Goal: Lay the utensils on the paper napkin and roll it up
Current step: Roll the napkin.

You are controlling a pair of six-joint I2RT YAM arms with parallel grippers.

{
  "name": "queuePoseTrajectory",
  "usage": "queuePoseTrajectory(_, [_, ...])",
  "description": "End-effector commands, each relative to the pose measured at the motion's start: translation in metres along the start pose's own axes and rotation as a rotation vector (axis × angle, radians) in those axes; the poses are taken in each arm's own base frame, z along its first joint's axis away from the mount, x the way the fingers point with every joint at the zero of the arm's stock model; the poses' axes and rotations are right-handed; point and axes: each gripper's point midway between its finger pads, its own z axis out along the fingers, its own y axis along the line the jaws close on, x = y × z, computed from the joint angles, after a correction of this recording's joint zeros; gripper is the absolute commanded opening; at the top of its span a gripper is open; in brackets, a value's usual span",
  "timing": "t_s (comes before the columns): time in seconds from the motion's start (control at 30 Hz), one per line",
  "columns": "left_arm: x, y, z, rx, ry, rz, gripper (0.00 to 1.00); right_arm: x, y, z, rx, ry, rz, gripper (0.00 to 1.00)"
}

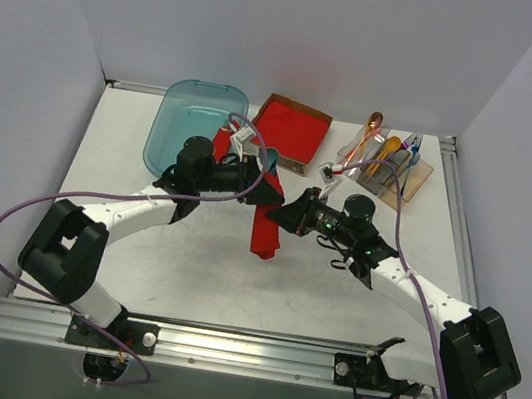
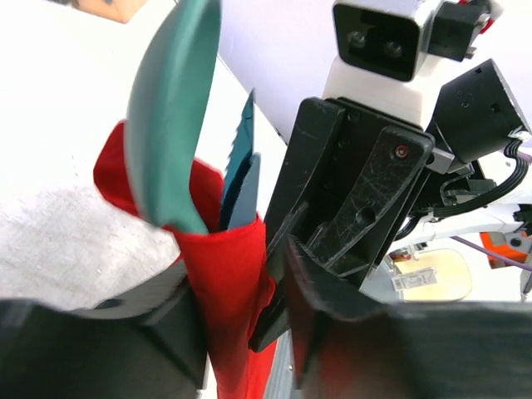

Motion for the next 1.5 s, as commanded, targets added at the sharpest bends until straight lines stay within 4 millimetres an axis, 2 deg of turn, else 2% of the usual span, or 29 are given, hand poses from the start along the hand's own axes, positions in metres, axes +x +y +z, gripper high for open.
queuePoseTrajectory(0.0, [-0.02,-0.021,-0.005,0.034,-0.064,0.073,0.48,-0.009,0.022,-0.002,-0.084,-0.024,-0.029,0.0])
queuePoseTrajectory(0.07, [-0.022,-0.019,-0.006,0.024,-0.068,0.072,0.54,-0.009,0.023,-0.002,-0.088,-0.027,-0.027,0.0])
queuePoseTrajectory(0.27, [-0.023,-0.014,-0.007,0.0,-0.07,0.064,0.62,-0.011,0.024,-0.001,-0.096,-0.032,-0.015,0.0])
queuePoseTrajectory(0.53, [-0.021,0.0,-0.014,-0.059,-0.078,0.06,0.77,-0.01,0.021,0.002,-0.094,-0.025,0.027,0.0])
queuePoseTrajectory(0.8, [-0.021,0.007,-0.028,-0.095,-0.096,0.059,1.0,-0.013,0.022,0.002,-0.101,-0.029,0.019,0.0])
queuePoseTrajectory(0.83, [-0.02,0.009,-0.028,-0.097,-0.094,0.055,0.95,-0.014,0.023,0.001,-0.104,-0.03,0.016,0.0])
queuePoseTrajectory(0.87, [-0.019,0.009,-0.029,-0.097,-0.094,0.057,0.94,-0.014,0.023,0.001,-0.104,-0.032,0.015,0.0])
queuePoseTrajectory(1.47, [-0.013,0.001,-0.038,0.0,-0.156,0.014,0.94,-0.02,0.03,0.004,-0.138,-0.039,0.039,0.0])
